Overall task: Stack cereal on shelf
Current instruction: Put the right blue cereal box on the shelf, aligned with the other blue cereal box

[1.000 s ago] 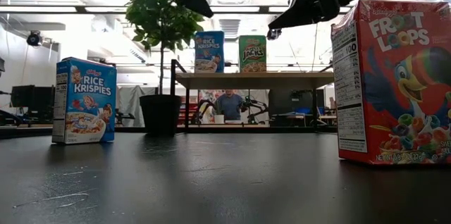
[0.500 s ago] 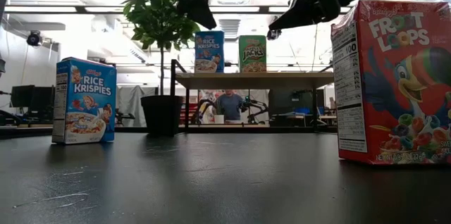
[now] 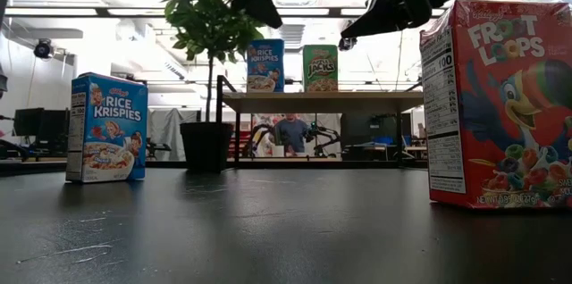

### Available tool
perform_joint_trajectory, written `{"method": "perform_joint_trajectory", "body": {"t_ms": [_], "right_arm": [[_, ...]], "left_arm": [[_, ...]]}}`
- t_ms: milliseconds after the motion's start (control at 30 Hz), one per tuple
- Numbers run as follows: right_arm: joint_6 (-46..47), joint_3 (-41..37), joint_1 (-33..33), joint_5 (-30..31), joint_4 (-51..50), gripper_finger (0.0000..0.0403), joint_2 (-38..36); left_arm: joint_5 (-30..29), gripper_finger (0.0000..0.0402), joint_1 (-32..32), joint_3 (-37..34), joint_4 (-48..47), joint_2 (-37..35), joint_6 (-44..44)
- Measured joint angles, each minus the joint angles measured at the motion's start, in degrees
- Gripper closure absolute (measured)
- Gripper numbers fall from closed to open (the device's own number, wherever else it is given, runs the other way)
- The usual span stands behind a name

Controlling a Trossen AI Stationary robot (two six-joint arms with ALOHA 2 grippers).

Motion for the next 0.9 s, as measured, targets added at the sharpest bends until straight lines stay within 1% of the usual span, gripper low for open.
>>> {"method": "perform_joint_trajectory", "body": {"t_ms": [267, 333, 467, 633, 767, 900], "right_arm": [[-0.11, 0.00, 0.00, 0.01, 0.00, 0.0394, -0.02], [-0.11, 0.00, 0.00, 0.01, 0.00, 0.0394, -0.02], [-0.11, 0.00, 0.00, 0.01, 0.00, 0.0394, -0.02], [-0.42, 0.00, 0.00, 0.01, 0.04, 0.0394, -0.02], [-0.47, 0.00, 0.00, 0.01, 0.01, 0.0394, -0.02], [-0.55, 0.00, 0.00, 0.01, 0.04, 0.0394, -0.02]], "left_arm": [[-5.59, 0.0172, -7.00, 0.00, 0.00, -0.05, 0.18], [-8.10, 0.0176, -8.96, 0.00, 0.00, -0.05, -0.17], [-15.57, 0.0193, -12.69, -0.85, 0.86, 0.50, -1.87], [-23.67, 0.0228, -15.58, -5.14, 3.83, 2.42, -2.67], [-29.32, 0.0261, -15.85, -10.06, 10.21, 3.77, -4.21], [-33.19, 0.0291, -15.50, -16.18, 18.78, 4.23, -4.52]]}}
